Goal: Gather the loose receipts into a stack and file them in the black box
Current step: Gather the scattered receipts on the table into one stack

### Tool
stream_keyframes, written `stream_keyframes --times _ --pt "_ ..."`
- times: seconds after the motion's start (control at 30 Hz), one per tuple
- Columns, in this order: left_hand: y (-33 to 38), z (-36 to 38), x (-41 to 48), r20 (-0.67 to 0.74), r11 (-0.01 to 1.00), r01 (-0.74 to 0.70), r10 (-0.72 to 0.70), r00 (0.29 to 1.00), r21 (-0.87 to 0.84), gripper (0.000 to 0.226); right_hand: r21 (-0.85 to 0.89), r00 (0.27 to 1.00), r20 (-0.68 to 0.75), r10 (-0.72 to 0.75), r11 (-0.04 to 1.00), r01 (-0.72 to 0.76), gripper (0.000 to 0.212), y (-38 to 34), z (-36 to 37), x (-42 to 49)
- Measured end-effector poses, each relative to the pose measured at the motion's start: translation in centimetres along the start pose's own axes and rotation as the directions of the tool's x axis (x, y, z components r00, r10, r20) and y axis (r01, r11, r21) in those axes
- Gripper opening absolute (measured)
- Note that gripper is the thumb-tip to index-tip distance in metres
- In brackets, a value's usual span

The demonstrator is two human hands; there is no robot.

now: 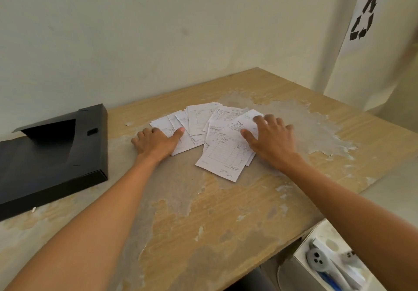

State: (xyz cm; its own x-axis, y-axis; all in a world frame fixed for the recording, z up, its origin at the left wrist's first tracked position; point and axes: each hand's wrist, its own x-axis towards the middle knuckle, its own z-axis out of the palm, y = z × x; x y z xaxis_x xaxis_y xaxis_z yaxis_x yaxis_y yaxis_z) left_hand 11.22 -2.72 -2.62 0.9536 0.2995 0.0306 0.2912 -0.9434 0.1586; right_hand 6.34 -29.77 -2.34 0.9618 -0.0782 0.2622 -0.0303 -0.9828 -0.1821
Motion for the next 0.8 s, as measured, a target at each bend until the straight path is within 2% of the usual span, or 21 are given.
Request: stream_keyframes --times 0.07,0.13,0.23,0.4,0.5,0.57,0.63,0.73,0.8 --pt "0.3 0.0 0.4 0.011 1.0 -0.003 0.004 1.0 -0.023 0.102 -0.09 0.994 0.045 0.096 0.992 -0.092 0.077 0.1 -0.5 0.2" --pt "0.6 0.0 0.7 0.019 1.0 -0.006 0.007 1.0 -0.029 0.106 -0.161 0.988 0.109 0.105 0.983 -0.087 0.079 0.0 -0.5 0.7" --pt "1.2 -0.1 1.1 0.033 0.999 -0.014 0.016 0.999 -0.04 0.108 -0.207 0.993 0.108 0.056 0.978 -0.032 0.07 -0.3 0.0 1.4" --pt "1.8 -0.3 1.8 0.042 0.998 -0.046 0.048 0.998 -0.052 0.102 -0.134 0.996 0.085 0.005 0.991 0.006 0.046 -1.1 0.6 2.6" --pt "1.9 -0.3 2.1 0.036 0.996 -0.062 0.065 0.997 -0.061 0.102 -0.11 0.999 0.048 -0.024 0.993 0.03 0.042 -1.3 1.0 3.0" --pt "2.0 -0.2 2.2 0.031 0.996 -0.071 0.073 0.997 -0.052 0.104 -0.105 0.999 0.032 0.012 0.994 -0.009 0.048 -1.5 0.9 3.0" --pt "2.2 -0.3 2.3 0.032 0.995 -0.071 0.073 0.997 -0.073 0.108 -0.112 0.996 0.04 0.083 0.991 -0.078 0.065 -1.6 0.2 2.8" --pt "2.5 -0.9 2.2 0.082 0.991 -0.051 0.062 0.995 -0.126 0.123 -0.157 0.979 0.147 0.139 0.981 -0.116 0.093 -1.5 -0.7 2.6" --pt "2.7 -1.3 2.1 0.139 0.99 -0.056 0.073 0.988 -0.127 0.133 -0.211 0.972 0.196 0.129 0.974 -0.086 0.098 -1.6 -0.7 2.6"
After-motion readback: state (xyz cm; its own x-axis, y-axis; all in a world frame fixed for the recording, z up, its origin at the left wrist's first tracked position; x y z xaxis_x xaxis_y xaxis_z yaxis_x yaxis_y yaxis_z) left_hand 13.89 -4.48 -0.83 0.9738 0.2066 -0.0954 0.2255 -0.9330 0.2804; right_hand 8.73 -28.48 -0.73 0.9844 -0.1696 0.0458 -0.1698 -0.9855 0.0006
